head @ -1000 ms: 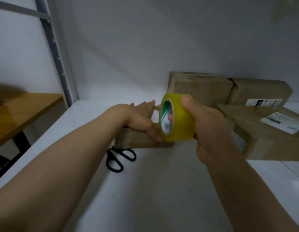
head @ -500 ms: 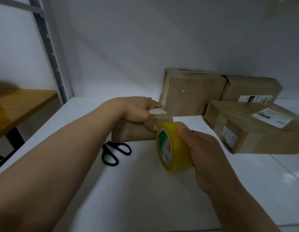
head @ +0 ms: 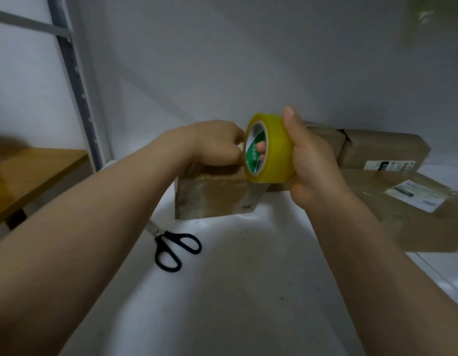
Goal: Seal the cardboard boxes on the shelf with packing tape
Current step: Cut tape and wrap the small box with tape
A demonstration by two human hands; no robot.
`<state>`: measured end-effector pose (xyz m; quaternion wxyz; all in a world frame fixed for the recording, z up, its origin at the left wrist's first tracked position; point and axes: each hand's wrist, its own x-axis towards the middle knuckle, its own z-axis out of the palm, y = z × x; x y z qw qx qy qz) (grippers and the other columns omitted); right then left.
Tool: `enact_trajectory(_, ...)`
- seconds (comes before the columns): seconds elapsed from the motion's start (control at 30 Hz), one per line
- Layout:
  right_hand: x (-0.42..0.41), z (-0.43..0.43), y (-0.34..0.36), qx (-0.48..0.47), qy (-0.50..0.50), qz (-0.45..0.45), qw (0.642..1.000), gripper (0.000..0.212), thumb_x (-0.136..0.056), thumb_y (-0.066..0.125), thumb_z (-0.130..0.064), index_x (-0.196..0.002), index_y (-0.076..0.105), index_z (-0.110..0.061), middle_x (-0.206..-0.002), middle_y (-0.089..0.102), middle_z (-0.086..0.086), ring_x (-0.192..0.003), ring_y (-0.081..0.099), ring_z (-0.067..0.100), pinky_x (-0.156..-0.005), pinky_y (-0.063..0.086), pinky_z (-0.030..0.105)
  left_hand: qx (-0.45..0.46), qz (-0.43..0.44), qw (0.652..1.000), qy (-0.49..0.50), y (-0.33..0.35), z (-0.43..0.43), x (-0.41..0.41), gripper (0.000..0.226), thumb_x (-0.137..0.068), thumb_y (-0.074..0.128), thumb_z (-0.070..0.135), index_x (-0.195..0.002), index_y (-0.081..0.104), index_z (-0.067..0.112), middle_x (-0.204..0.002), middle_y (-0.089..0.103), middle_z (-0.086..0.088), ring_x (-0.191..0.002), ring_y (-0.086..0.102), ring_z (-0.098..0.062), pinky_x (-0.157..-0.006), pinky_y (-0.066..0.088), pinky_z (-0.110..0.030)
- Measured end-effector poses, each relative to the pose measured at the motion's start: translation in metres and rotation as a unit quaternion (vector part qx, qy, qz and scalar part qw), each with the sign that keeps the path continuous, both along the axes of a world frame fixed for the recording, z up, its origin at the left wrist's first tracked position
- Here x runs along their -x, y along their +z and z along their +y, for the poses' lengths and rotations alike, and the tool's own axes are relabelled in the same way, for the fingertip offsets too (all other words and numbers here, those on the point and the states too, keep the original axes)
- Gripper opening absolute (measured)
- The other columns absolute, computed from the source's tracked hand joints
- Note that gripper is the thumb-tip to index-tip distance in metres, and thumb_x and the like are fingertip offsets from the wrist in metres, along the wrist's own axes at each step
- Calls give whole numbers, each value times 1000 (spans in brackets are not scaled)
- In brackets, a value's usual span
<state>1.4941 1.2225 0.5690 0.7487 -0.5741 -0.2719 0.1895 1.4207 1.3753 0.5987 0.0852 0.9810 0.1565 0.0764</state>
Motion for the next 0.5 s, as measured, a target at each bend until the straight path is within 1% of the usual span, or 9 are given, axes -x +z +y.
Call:
enact_trajectory(0.03, -2, 3, 3, 3, 4, 7, 1000, 51, -97, 55, -55, -110, 71, -8, -78, 77, 11, -69, 74, 22, -80, 62, 44, 26, 16, 999, -15, -3, -3, 2, 49, -94, 65, 37, -136, 52, 16, -126, 64, -7, -111, 61, -26, -90, 49, -35)
enact_trajectory(0.1, -3, 10, 8, 8, 17, 23, 1000, 59, -97, 52, -59, -112, 71, -6, -78, 76, 11, -65, 71, 20, -79, 62, 41, 54, 92, 994, -19, -15, -5, 6, 85, -81, 78, 48, -147, 32, 22, -130, 58, -2, -112, 59, -25, -97, 50, -40)
enact_trajectory(0.17, -3, 16, 12, 12, 39, 31, 999, 59, -97, 52, -59, -112, 70, -5, -77, 76, 10, -65, 70, 20, -79, 61, 39, -34, 140, 989, 27, -28, 2, 7, 111, -68, 80, 67, -152, 19, 26, -139, 47, 0, -124, 50, -27, -106, 42, -45)
enact_trajectory(0.2, -2, 18, 15, 10, 54, 33, 998, 54, -99, 52, -55, -108, 70, -5, -75, 75, 10, -64, 70, 19, -78, 60, 38, -68, 133, 987, 51, -33, 7, 6, 114, -67, 78, 71, -153, 17, 26, -141, 43, -2, -129, 46, -29, -108, 39, -47)
enact_trajectory(0.23, -1, 19, 17, 5, 68, 33, 997, 46, -100, 53, -48, -102, 70, -6, -72, 74, 9, -63, 69, 19, -76, 59, 36, -64, 124, 988, 62, -35, 11, 4, 113, -68, 77, 71, -154, 17, 27, -143, 42, -4, -130, 44, -30, -108, 38, -49)
enact_trajectory(0.3, -1, 19, 19, 4, 70, 25, 997, 28, -100, 56, -31, -92, 69, -7, -70, 73, 8, -64, 69, 19, -74, 58, 34, -19, 124, 991, 49, -33, 14, 1, 107, -73, 79, 63, -154, 17, 30, -142, 42, -4, -131, 45, -30, -109, 39, -49)
enact_trajectory(0.33, -1, 16, 18, 8, 62, 17, 998, 23, -99, 58, -26, -92, 68, -7, -72, 73, 8, -66, 70, 19, -73, 59, 34, 0, 138, 989, 43, -31, 15, 0, 105, -75, 79, 60, -155, 17, 31, -142, 41, -4, -131, 44, -30, -109, 39, -48)
enact_trajectory(0.43, 0, 5, 13, 13, 58, 8, 998, 22, -98, 60, -25, -102, 70, -5, -75, 75, 6, -68, 73, 17, -62, 61, 29, 26, 164, 985, 41, -28, 20, -6, 108, -77, 78, 58, -158, 11, 31, -147, 35, -3, -136, 40, -29, -112, 37, -49)
enact_trajectory(0.5, 3, -4, 12, 26, 65, 10, 997, 28, -97, 61, -31, -105, 71, -6, -80, 76, 6, -74, 75, 20, -60, 61, 32, 46, 158, 985, 56, -29, 25, -9, 116, -77, 78, 58, -161, 4, 30, -155, 29, -4, -141, 35, -30, -116, 34, -49)
